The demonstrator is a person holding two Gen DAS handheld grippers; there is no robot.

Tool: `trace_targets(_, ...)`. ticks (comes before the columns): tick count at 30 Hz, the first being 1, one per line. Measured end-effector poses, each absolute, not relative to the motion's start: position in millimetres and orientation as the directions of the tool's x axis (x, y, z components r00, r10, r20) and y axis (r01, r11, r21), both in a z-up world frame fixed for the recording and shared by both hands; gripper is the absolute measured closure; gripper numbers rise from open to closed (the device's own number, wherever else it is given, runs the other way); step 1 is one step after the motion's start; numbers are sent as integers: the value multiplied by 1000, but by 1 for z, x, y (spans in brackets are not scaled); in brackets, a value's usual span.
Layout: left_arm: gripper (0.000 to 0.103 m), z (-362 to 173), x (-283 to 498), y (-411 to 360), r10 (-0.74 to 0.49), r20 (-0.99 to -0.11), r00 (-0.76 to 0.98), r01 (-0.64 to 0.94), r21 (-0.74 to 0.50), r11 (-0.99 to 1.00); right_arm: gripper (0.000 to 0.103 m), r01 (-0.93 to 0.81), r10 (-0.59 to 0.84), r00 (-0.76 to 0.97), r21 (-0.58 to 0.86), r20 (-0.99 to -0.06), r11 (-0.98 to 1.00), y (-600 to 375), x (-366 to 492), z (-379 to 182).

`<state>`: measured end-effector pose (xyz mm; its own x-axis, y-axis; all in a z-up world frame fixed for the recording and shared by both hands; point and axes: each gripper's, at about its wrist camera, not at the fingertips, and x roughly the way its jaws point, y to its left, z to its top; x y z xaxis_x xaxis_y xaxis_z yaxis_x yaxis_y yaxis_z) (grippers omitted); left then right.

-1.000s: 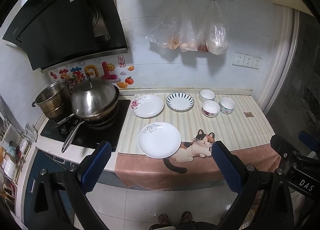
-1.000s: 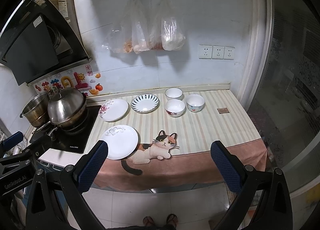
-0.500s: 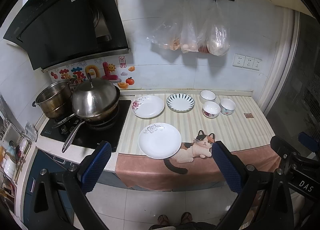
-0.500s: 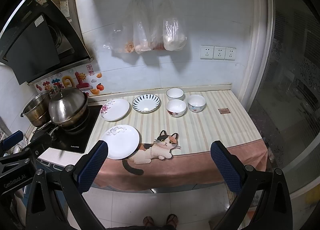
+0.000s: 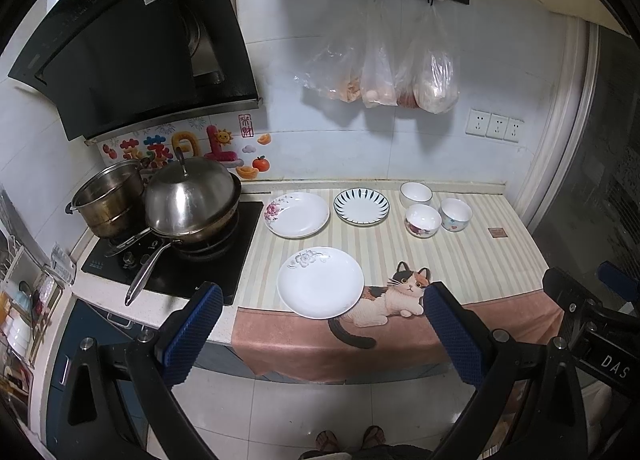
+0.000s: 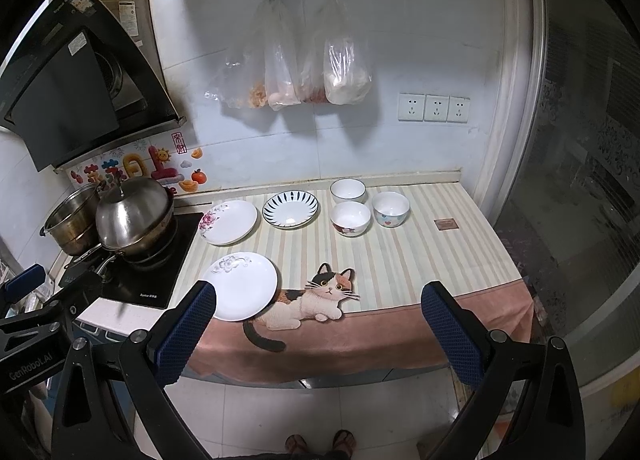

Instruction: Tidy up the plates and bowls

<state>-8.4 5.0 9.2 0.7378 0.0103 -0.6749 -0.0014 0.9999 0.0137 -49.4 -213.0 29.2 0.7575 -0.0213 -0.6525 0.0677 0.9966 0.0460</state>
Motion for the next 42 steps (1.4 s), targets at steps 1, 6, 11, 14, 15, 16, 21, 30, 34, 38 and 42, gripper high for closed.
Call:
trace_targets(1,0,9,-8,5,10,-675,738,-1,13,1000,0,68,-21,758,47,-652,997,-213,-50,29)
trace_targets(6,0,9,-9,5,8,-675,737,0,12,1000,0,67,-22,760,44,-649,997,-213,-50,30)
trace_targets(11,0,10,-10,5,11,-672,741,-2,13,1000,0,65,-24,765,41,-644,997,-217,-48,34)
trace_targets(14,0,11,-10,5,12,-671,741,-2,15,1000,0,65,-24,765,41,-643,997,-217,-49,34)
trace_targets(15,0,11,-10,5,11,-671,742,-2,14,1000,0,65,-24,765,40,-643,997,-217,-49,34)
trace_targets(16,0,11,-10,5,12,-671,742,-3,14,1000,0,64,-23,765,41,-643,997,-217,-50,34)
trace_targets(21,0,12,-11,6,12,-667,745,-3,14,1000,0,64,-22,766,42,-642,997,-218,-50,34)
trace_targets(30,0,3,-1,18,35,-675,737,-28,22,999,0,88,-19,768,76,-641,993,-218,-45,31)
trace_targets(34,0,-19,19,36,43,-693,719,-48,12,999,0,77,12,761,108,-649,991,-210,-30,11)
trace_targets(38,0,-52,48,60,79,-718,692,-87,26,996,0,55,48,707,122,-706,991,-196,4,-28)
trace_targets(42,0,-93,92,84,122,-767,630,-147,36,989,0,19,122,635,173,-763,985,-181,45,-81)
